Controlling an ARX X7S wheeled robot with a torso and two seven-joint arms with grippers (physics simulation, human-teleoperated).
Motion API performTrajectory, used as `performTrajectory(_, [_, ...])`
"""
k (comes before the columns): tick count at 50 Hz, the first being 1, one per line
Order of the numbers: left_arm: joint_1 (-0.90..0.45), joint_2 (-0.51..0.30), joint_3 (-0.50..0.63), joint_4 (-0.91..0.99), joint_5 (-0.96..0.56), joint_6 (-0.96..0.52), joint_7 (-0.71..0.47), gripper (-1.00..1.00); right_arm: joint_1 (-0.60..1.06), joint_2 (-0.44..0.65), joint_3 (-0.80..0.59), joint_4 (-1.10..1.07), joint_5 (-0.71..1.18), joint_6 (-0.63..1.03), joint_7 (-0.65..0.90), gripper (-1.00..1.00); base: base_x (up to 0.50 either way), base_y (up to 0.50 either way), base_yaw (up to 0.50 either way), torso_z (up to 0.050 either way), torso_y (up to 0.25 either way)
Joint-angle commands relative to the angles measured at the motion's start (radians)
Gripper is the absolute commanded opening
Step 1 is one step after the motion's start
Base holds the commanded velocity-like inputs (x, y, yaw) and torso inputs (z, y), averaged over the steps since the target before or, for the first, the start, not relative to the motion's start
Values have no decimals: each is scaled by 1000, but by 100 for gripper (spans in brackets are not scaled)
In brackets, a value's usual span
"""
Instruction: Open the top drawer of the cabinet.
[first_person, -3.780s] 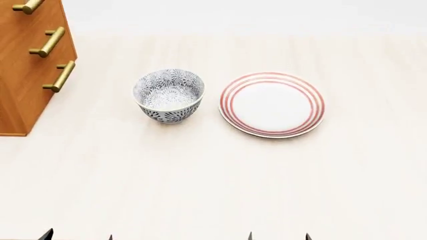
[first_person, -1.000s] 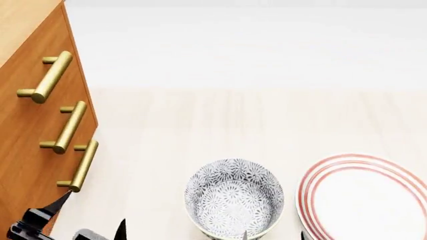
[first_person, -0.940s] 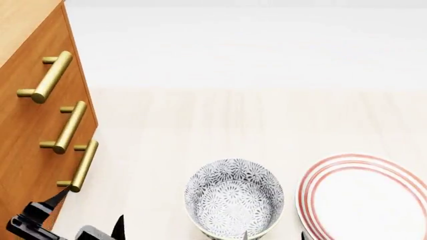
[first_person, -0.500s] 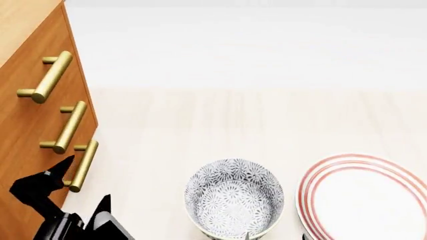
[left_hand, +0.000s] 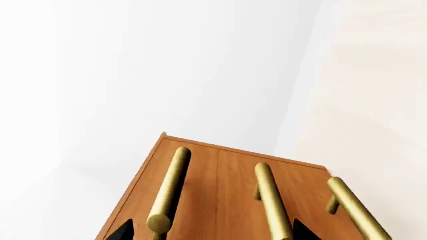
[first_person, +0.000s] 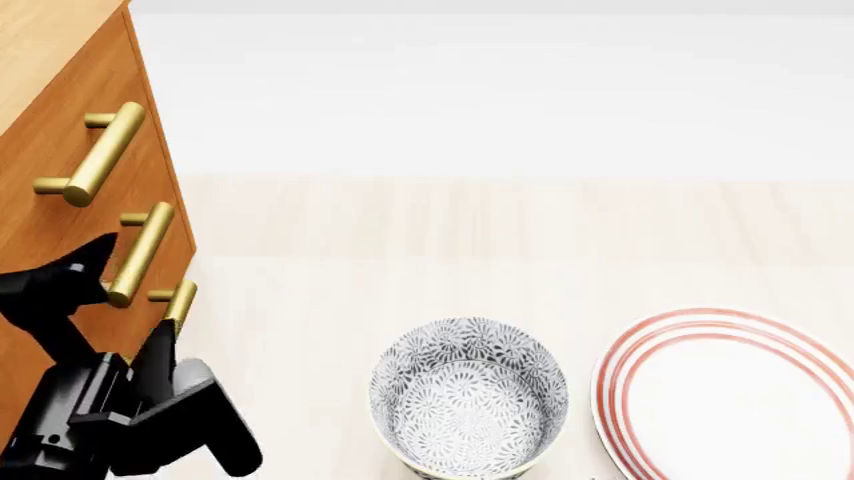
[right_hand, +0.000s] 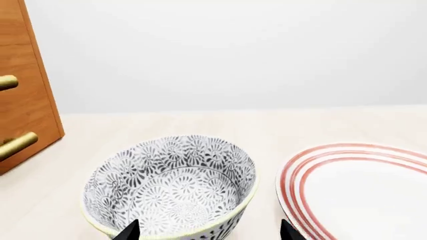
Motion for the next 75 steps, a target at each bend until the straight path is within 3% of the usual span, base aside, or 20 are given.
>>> performTrajectory(1, [-62,-4,1,-18,68,5,75,100,-5,-13,1,12,-7,-4,-38,100,0,0,0,0,0])
performTrajectory(37, [-273,3,27,-142,64,51,200,100,-8,-7,-9,11,60,5,-51,100,0,0,0,0,0])
performTrajectory(50, [-324,-13,61,-171,49,73,303,100,-3,-5,-8,16,73,9,-44,100,0,0,0,0,0])
performTrajectory(75, [-357,-10,64,-285,42,85,291,100,-1,1,-20,23,86,14,-38,100,0,0,0,0,0])
